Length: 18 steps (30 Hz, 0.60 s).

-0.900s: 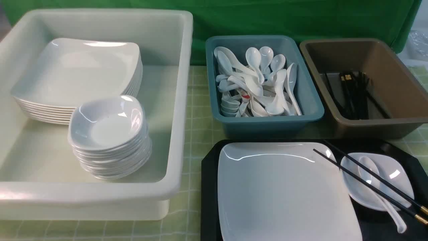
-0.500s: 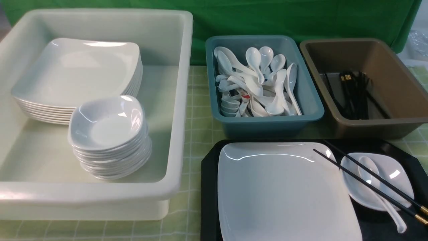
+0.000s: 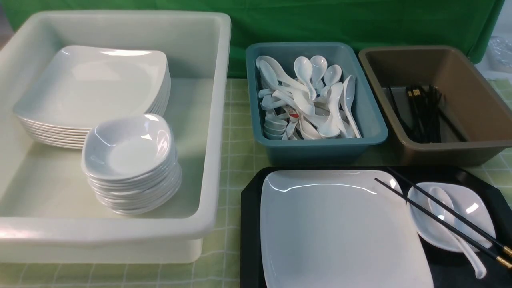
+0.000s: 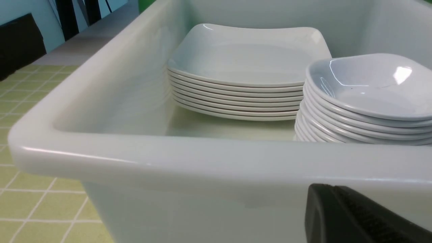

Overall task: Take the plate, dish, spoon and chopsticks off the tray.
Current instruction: Use the right arm to grab a pair of chopsticks from the plate

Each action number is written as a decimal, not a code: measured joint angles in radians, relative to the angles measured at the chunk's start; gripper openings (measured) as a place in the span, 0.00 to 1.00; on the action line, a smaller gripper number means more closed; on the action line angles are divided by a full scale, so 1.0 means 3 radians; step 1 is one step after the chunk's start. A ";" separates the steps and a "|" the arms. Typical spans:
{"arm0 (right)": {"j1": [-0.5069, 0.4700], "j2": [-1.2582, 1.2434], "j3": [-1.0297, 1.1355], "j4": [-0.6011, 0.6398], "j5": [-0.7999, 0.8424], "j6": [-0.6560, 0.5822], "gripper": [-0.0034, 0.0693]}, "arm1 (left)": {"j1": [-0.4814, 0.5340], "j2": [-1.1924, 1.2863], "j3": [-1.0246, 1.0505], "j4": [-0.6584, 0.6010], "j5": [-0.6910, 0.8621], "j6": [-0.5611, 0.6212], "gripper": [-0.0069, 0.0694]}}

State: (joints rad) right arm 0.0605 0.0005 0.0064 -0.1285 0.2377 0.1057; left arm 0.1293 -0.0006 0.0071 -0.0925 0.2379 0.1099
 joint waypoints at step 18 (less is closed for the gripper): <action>0.0000 0.0000 0.0000 0.0000 0.0003 0.0000 0.37 | 0.0000 0.0037 -0.0376 -0.2110 -0.0297 -0.0399 0.11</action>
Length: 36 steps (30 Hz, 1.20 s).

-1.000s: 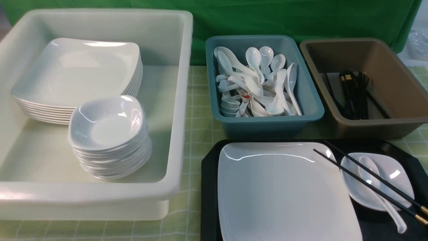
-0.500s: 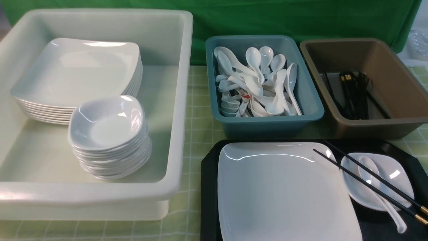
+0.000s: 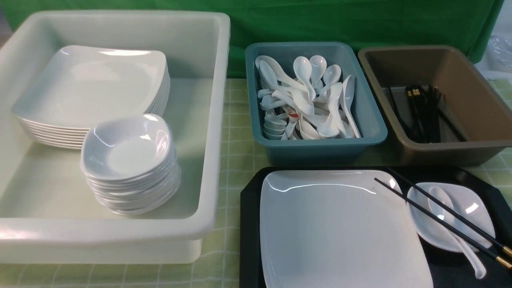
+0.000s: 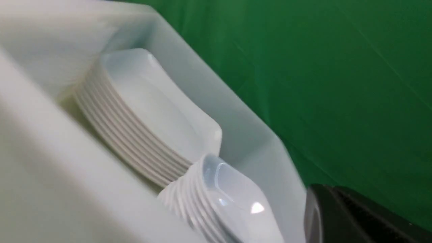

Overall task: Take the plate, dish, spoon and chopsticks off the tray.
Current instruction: Use the right arm to grab a pair of chopsticks from the plate

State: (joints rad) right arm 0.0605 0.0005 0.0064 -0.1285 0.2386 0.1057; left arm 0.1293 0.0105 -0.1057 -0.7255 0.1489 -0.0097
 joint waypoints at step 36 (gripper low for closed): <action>0.0842 0.2163 -0.1827 0.0307 0.0925 0.0006 0.28 | -0.1642 0.2841 -0.2087 0.0367 0.1433 0.2057 0.12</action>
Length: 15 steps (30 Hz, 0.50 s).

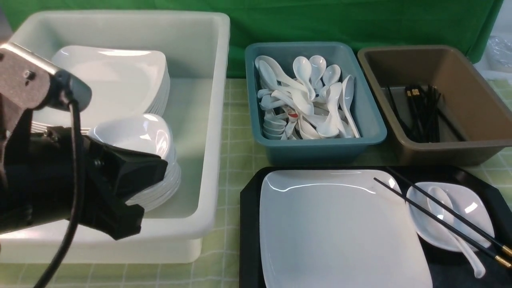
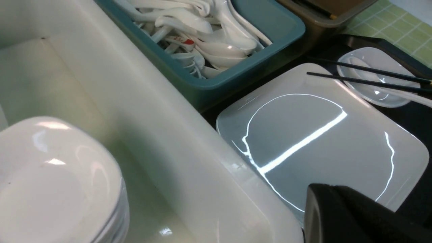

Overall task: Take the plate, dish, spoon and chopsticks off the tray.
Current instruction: Use the right arm to grab a pair of chopsticks from the plate

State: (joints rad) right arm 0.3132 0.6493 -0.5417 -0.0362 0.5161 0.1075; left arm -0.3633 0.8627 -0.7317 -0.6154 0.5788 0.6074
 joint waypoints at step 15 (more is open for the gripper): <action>-0.0472 0.2593 -0.1367 -0.0294 0.1100 -0.1055 0.60 | -0.0013 -0.0735 0.0000 -0.0148 0.0493 0.0245 0.12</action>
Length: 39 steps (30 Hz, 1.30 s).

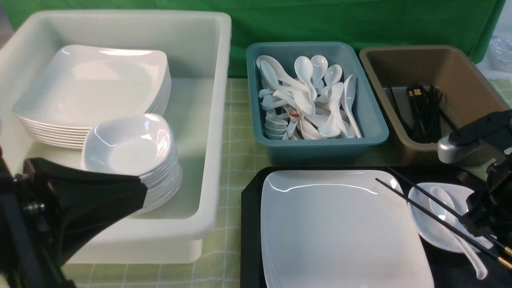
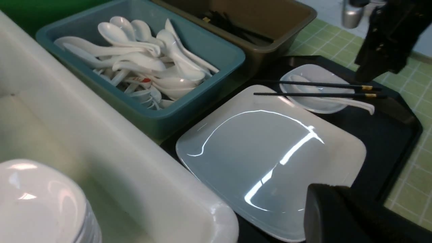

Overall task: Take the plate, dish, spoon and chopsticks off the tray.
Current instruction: Use the right arm to grab a pair of chopsticks from the plate

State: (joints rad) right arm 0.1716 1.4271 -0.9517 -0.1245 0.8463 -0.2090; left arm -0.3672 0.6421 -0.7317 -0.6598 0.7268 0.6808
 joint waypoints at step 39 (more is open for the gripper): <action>-0.0171 0.0877 -0.0039 0.0100 -0.0761 -0.0337 0.59 | 0.0000 -0.0191 0.0000 0.0003 0.0068 0.0000 0.12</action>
State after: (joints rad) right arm 0.1201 1.6903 -0.9633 -0.0945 0.6181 -0.3102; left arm -0.3672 0.5847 -0.7317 -0.6588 0.7471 0.6808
